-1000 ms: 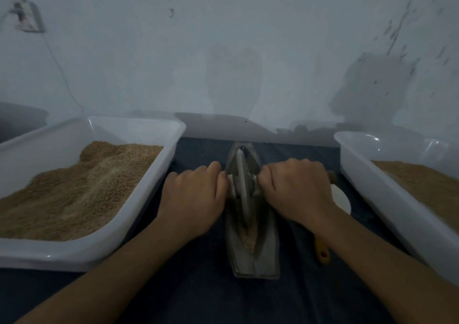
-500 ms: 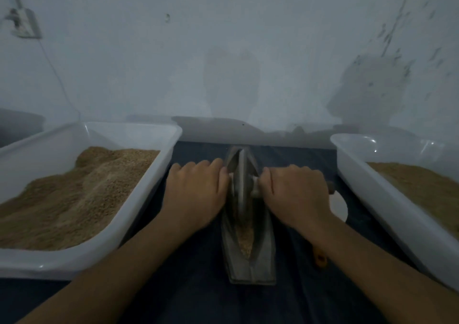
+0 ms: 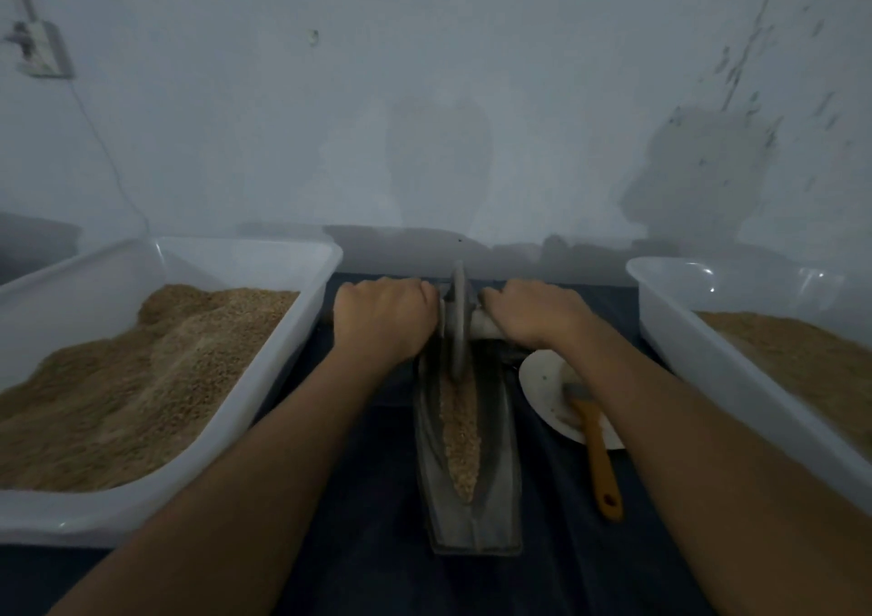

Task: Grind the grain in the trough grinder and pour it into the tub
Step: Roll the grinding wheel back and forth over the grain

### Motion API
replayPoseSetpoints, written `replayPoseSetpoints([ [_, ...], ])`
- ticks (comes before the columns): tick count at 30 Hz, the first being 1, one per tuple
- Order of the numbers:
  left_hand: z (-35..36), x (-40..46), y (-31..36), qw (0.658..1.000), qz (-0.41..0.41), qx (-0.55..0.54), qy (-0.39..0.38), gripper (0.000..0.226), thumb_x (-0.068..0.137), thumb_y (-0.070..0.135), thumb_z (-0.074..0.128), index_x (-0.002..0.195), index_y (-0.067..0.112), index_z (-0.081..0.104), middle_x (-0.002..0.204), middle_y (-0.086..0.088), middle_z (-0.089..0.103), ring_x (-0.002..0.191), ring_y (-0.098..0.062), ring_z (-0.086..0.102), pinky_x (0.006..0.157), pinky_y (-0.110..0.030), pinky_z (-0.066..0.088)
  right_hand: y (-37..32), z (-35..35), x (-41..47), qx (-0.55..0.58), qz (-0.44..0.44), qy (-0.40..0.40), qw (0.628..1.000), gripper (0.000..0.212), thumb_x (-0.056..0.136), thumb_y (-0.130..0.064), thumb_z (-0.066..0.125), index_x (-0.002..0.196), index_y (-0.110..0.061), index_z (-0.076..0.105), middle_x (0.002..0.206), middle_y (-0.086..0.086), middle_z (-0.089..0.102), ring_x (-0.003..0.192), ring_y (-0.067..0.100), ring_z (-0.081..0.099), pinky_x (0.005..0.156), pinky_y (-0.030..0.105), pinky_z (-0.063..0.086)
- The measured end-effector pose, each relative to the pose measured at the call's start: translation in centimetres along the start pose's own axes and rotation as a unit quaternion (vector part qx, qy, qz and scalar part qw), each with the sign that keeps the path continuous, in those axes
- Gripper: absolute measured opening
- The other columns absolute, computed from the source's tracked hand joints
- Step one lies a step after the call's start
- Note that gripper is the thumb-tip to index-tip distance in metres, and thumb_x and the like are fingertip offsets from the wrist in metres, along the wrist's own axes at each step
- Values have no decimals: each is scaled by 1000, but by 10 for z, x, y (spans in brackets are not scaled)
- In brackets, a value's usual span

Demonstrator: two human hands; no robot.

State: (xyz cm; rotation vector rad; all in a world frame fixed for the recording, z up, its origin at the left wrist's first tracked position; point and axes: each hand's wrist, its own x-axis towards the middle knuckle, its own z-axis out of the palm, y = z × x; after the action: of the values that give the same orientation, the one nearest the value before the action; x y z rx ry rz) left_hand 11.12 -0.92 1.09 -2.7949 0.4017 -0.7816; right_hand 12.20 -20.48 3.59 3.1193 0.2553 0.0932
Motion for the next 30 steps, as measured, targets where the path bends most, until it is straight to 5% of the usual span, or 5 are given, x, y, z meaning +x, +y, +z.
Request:
replayPoseSetpoints([
  [6, -10, -42, 3, 998, 25, -29, 46, 28, 104, 30, 17, 87, 23, 37, 81, 1, 54, 67, -25, 53, 60, -34, 36, -9, 22, -54, -88, -39, 199, 975, 30, 101, -30, 28, 80, -17, 45, 71, -5, 43, 67, 23, 51, 57, 36, 32],
  [11, -25, -97, -4, 994, 42, -91, 38, 55, 107, 43, -3, 98, 29, 49, 87, 8, 50, 71, -18, 46, 71, -41, 42, -15, 41, -108, 31, -63, 348, 935, 44, 105, -40, 28, 66, -27, 44, 52, -10, 40, 42, 10, 37, 46, 32, 38],
  [17, -16, -64, 0, 995, -15, -87, 39, 57, 107, 42, 5, 132, 22, 52, 110, 2, 68, 84, -22, 63, 73, -40, 50, -11, 27, -68, -72, -69, 275, 956, 37, 99, -31, 28, 65, -20, 37, 57, -8, 36, 49, 18, 39, 50, 33, 41],
  [22, 4, -4, -3, 1000, 3, -20, -16, 31, 109, 30, 26, 97, 17, 51, 115, -5, 62, 77, -29, 57, 58, -37, 39, -2, 2, -4, 1, 1, 44, 999, 40, 104, -38, 26, 84, -15, 52, 86, 4, 52, 82, 28, 54, 65, 38, 33],
  [30, -13, -69, -4, 995, -13, -93, 12, 54, 108, 42, 10, 132, 25, 55, 123, 3, 69, 82, -19, 66, 69, -36, 51, -24, 26, -83, -38, -10, 269, 962, 48, 94, -41, 8, 61, -23, 37, 56, -9, 37, 50, 15, 40, 52, 32, 35],
])
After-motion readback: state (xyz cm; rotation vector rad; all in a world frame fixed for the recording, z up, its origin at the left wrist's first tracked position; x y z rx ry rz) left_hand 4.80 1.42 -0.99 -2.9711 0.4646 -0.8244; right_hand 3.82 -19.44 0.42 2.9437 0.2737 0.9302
